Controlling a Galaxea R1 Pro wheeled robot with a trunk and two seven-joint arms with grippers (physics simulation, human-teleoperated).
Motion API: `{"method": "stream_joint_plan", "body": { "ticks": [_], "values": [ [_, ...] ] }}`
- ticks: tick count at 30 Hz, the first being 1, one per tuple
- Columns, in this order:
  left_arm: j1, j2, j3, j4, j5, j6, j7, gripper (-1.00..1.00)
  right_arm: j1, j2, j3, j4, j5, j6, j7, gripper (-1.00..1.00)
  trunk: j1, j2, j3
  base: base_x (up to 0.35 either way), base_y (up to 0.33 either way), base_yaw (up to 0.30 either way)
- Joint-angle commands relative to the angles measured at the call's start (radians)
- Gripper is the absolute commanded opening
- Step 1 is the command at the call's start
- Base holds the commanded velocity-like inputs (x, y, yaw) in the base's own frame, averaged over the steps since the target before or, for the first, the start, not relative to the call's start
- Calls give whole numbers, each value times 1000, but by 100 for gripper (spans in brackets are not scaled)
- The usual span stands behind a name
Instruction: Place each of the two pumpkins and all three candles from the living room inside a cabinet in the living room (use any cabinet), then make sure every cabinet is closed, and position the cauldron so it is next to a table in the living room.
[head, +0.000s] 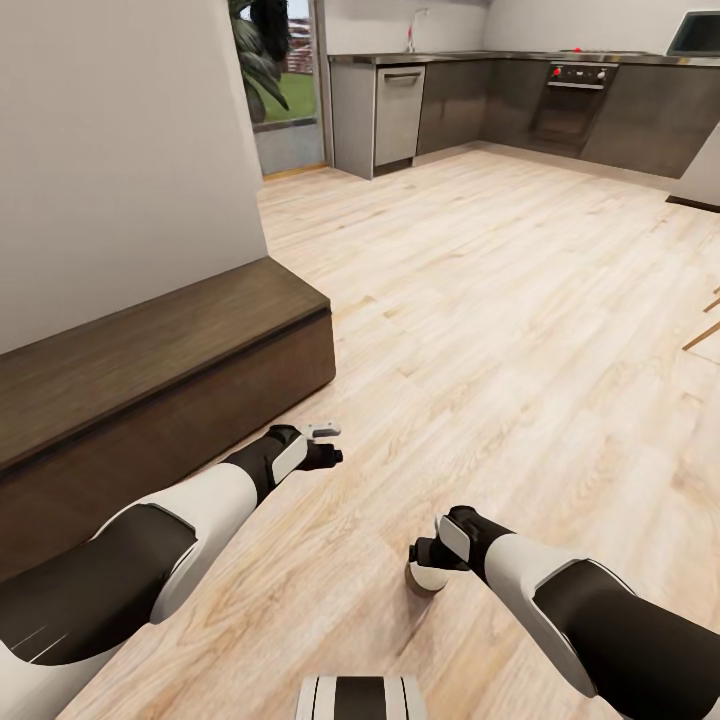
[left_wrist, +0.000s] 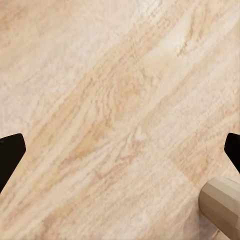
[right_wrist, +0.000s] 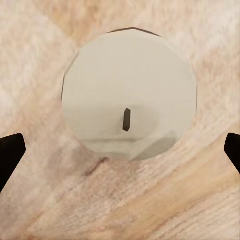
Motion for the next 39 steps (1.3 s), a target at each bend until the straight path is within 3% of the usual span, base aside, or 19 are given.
{"method": "stream_joint_plan", "body": {
  "ticks": [1,24,33,39],
  "values": [
    [0,0,-5,-2,11,4,8,100,-1,1,6,1,-11,2,-4,100,0,0,-1,0,0,0],
    [-1,0,-5,-1,11,4,-3,100,-1,1,6,0,-10,-5,1,100,9,-5,-82,0,0,0],
    [-1,0,-5,-1,11,4,-3,100,-1,1,6,0,-9,-6,2,100,9,-5,-82,0,0,0],
    [0,0,-5,-1,11,4,-3,100,-1,1,6,0,-9,-6,3,100,12,-7,-105,0,0,0]
  ]
}}
